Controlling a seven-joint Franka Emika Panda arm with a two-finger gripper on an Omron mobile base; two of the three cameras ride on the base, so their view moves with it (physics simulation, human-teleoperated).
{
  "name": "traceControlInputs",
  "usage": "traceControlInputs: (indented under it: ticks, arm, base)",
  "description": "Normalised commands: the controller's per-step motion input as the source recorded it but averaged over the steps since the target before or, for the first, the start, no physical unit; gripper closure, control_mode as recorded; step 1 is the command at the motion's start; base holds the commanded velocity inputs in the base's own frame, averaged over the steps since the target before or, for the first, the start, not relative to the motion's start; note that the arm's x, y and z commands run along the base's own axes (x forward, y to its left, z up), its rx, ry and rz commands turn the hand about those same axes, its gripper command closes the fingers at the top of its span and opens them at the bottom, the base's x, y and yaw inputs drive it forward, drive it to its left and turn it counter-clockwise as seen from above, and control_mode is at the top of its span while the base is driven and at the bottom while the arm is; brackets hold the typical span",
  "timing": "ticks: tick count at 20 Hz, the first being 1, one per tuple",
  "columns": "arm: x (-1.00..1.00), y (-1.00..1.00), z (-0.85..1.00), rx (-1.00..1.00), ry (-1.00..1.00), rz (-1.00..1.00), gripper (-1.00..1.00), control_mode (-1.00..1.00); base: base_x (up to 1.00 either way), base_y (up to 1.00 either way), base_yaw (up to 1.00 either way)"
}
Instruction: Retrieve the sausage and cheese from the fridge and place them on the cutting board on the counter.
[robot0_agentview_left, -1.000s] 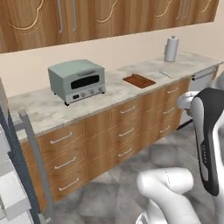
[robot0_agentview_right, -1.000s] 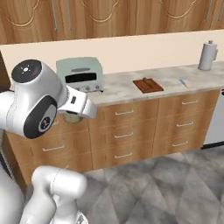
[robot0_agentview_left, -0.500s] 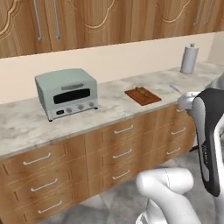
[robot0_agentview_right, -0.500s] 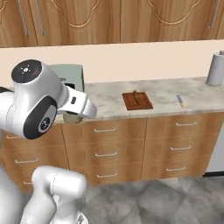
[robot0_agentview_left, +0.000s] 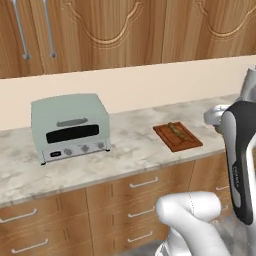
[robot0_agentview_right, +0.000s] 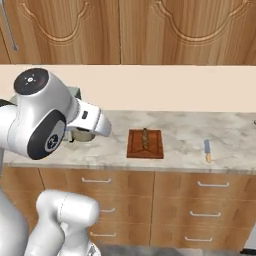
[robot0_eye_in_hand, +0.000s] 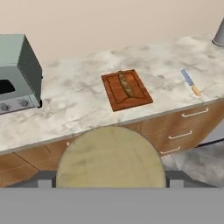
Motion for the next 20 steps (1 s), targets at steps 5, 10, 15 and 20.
traceControlInputs:
  ticks: [5, 10, 15, 20]
  arm:
    - [0.0, 0.0, 0.0, 0.0, 0.0, 0.0, 1.0, 1.0]
    - [0.49, -0.67, -1.0, 0.0, 0.01, 0.19, 1.0, -1.0]
    - [0.79, -0.29, -0.98, 0.0, 0.0, 0.12, 1.0, -1.0]
    - [1.0, -0.04, -0.66, 0.01, 0.0, 0.08, 1.0, -1.0]
  base:
    - [0.79, -0.65, 0.33]
    - [0.0, 0.0, 0.0]
    - [0.0, 0.0, 0.0]
    - [0.0, 0.0, 0.0]
